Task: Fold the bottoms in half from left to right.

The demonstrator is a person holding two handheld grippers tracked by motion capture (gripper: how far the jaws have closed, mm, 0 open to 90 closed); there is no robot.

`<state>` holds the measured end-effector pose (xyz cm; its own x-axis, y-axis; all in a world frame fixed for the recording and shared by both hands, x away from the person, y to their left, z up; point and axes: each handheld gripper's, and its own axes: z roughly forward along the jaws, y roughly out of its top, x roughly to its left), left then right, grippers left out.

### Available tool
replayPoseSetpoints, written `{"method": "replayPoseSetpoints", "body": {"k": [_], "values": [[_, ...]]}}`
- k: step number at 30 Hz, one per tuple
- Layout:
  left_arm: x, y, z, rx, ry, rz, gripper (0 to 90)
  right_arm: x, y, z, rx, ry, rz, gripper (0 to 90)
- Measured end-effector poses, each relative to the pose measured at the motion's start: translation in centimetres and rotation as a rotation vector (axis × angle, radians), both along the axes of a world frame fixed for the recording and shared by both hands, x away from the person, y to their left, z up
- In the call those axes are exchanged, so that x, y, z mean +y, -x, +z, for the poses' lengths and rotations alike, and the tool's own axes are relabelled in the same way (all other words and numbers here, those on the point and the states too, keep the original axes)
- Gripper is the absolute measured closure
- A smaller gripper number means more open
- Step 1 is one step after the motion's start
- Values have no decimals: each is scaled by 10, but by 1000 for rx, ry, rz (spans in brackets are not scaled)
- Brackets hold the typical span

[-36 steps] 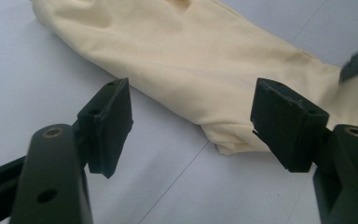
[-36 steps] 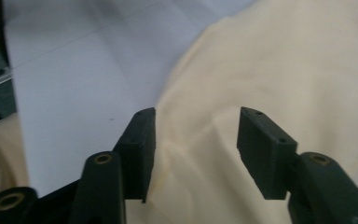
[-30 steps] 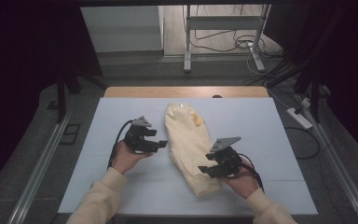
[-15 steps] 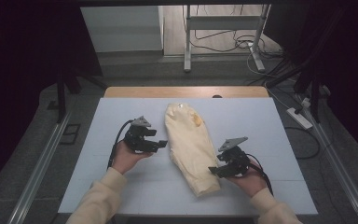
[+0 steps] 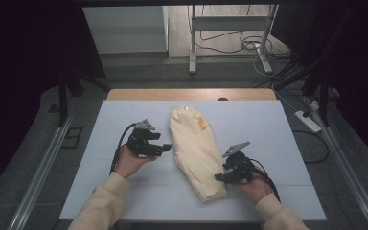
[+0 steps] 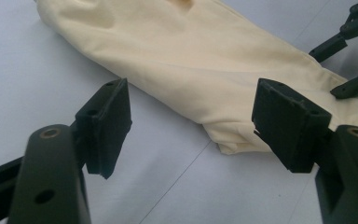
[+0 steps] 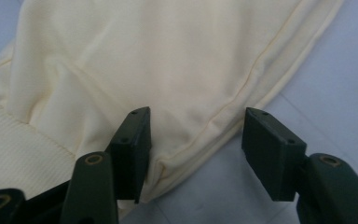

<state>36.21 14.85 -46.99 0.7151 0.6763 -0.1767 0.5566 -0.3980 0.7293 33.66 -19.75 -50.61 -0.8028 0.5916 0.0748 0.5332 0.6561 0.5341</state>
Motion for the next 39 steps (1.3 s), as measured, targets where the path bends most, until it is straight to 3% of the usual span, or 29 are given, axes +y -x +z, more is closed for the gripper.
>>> {"method": "replayPoseSetpoints", "body": {"k": [3,11,18,39], "values": [[0,0,0,0,1,1,282,-3,-3,-2,45,-24,-13,459],[-1,0,0,-1,-5,-4,279,-1,0,-1,60,-33,15,665],[-1,0,-1,2,-6,-5,278,0,3,1,15,-11,38,831],[1,-1,-1,0,4,1,277,3,11,3,10,5,56,852]]}}
